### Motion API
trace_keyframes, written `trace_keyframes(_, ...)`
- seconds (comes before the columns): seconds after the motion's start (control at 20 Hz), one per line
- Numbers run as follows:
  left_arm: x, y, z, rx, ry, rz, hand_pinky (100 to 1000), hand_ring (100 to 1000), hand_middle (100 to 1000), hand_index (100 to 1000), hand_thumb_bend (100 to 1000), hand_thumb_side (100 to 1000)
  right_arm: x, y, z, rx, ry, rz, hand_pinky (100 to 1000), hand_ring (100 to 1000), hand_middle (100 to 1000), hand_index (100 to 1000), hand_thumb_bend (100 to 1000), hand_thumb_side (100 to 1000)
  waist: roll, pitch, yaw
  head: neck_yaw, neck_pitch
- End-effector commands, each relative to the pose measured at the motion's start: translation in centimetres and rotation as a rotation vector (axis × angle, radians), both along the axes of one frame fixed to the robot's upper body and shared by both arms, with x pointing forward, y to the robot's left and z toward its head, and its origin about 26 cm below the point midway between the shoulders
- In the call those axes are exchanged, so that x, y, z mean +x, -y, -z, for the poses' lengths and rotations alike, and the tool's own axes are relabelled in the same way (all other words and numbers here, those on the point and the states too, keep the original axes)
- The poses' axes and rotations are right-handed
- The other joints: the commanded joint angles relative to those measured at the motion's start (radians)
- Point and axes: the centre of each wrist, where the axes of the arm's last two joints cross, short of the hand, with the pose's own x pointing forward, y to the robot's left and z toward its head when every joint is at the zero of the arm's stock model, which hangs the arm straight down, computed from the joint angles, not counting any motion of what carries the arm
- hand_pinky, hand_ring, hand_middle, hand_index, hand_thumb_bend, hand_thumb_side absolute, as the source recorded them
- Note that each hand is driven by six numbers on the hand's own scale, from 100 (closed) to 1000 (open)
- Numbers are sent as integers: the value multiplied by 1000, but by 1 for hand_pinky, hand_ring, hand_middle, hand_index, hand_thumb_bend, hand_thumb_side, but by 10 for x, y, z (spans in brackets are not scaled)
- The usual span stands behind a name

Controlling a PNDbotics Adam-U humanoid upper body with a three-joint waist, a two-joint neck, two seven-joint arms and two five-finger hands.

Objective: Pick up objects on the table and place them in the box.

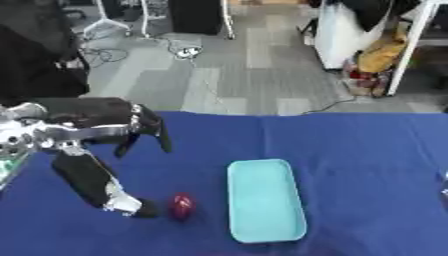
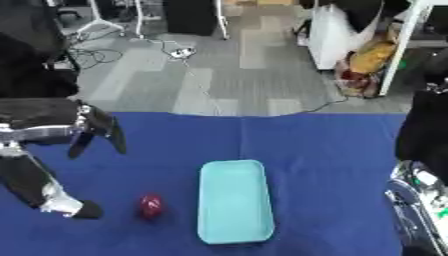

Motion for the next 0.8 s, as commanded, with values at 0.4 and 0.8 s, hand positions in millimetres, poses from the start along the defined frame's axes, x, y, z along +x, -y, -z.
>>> trace_keyframes(0.4,32,4,9,-11,-88,-17,100,561,785,738,579,555,-3,0,-8,-23,14,-11,354,459,526,640,100,1000,2,-19,-11,12,-13)
trace_keyframes(0.8,47,2,22,-45,-165,-20,100,654,832,797,593,551,-3,0,-9,-22,13,-15,354,459,527,641,100,1000,2,-19,-16,10,-18)
